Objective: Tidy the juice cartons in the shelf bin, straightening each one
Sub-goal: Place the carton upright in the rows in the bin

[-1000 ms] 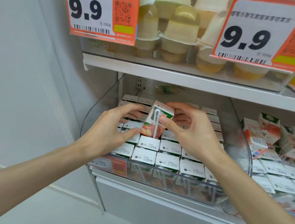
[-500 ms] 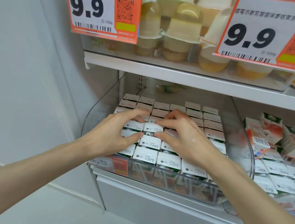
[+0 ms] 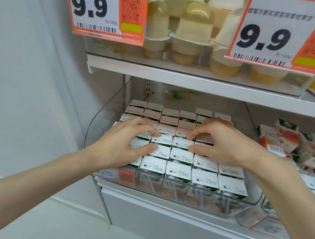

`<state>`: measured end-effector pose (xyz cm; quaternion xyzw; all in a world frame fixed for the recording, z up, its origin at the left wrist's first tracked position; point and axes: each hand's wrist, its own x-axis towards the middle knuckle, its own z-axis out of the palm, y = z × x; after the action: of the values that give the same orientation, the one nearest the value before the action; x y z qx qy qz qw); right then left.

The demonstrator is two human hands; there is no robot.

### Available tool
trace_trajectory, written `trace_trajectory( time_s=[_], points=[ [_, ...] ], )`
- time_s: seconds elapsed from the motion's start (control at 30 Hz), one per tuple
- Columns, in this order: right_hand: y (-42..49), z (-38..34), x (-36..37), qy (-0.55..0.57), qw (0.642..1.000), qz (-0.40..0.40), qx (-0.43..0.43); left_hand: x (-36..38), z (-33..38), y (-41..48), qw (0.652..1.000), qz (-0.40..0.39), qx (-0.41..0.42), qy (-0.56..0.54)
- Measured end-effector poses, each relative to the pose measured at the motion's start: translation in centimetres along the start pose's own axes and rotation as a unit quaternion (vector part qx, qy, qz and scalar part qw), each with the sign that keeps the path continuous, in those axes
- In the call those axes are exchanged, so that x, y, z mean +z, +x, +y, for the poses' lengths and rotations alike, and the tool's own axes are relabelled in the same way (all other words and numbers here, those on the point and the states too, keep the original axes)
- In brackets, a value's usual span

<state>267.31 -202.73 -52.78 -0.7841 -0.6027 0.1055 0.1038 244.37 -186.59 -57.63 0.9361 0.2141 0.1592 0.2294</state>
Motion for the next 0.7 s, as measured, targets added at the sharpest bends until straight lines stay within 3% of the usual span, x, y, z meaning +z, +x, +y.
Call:
trace_trajectory(
  time_s=[0.3, 0.7],
  points=[
    [1.0, 0.0, -0.1, -0.018, 0.999, -0.034, 0.000, -0.1, 0.4, -0.2, 1.000, -0.008, -0.005, -0.002],
    [-1.7, -1.0, 0.4, 0.171, 0.979, 0.106, -0.039, -0.4, 0.5, -0.3, 1.000, -0.019, -0.015, -0.009]
  ],
)
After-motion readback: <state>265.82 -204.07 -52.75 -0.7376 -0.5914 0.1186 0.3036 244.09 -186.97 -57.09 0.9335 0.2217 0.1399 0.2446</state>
